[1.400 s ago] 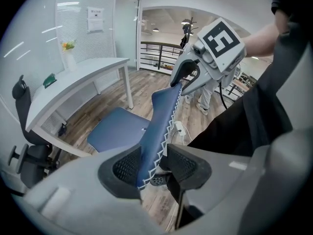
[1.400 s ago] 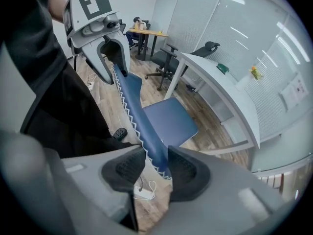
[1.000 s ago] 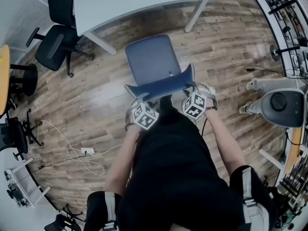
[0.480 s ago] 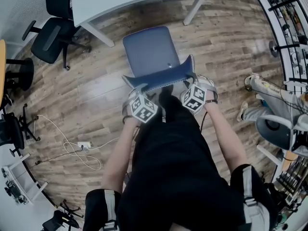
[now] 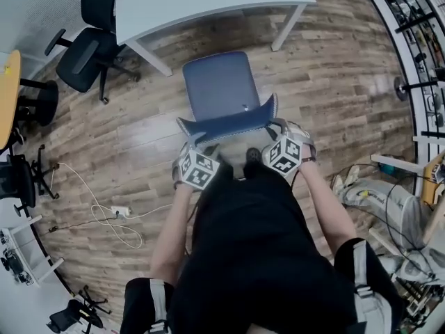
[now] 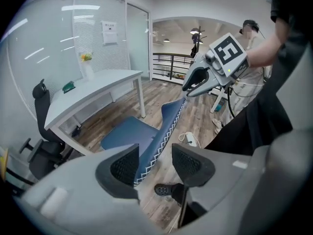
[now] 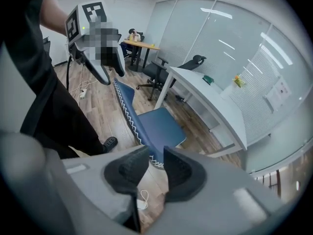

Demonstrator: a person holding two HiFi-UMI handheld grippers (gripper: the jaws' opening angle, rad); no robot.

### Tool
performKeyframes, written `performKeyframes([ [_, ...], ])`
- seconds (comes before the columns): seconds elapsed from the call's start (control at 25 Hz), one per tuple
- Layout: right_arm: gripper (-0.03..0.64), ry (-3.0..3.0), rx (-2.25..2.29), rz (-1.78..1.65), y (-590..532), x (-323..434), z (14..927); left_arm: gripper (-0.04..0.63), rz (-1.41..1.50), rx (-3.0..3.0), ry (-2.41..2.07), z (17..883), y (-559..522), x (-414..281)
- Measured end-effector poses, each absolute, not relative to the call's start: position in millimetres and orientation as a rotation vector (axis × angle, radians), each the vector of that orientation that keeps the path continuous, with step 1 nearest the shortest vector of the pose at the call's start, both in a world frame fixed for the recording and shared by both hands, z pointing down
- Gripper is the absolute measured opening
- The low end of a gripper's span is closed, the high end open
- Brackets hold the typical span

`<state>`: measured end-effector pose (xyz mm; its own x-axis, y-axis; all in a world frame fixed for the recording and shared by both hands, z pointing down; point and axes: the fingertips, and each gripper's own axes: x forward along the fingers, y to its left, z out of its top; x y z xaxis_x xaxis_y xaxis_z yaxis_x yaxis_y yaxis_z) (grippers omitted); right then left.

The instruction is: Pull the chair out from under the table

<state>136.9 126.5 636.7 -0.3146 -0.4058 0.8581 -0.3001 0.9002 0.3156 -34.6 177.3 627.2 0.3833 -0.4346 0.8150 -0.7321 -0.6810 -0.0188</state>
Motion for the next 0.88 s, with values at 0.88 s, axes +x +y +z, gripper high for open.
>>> performKeyframes([
  [0.88, 0.009, -2.396, 0.723, -0.097, 88, 170, 496, 0.142, 0.689, 2.228, -1.576, 508, 159, 0],
])
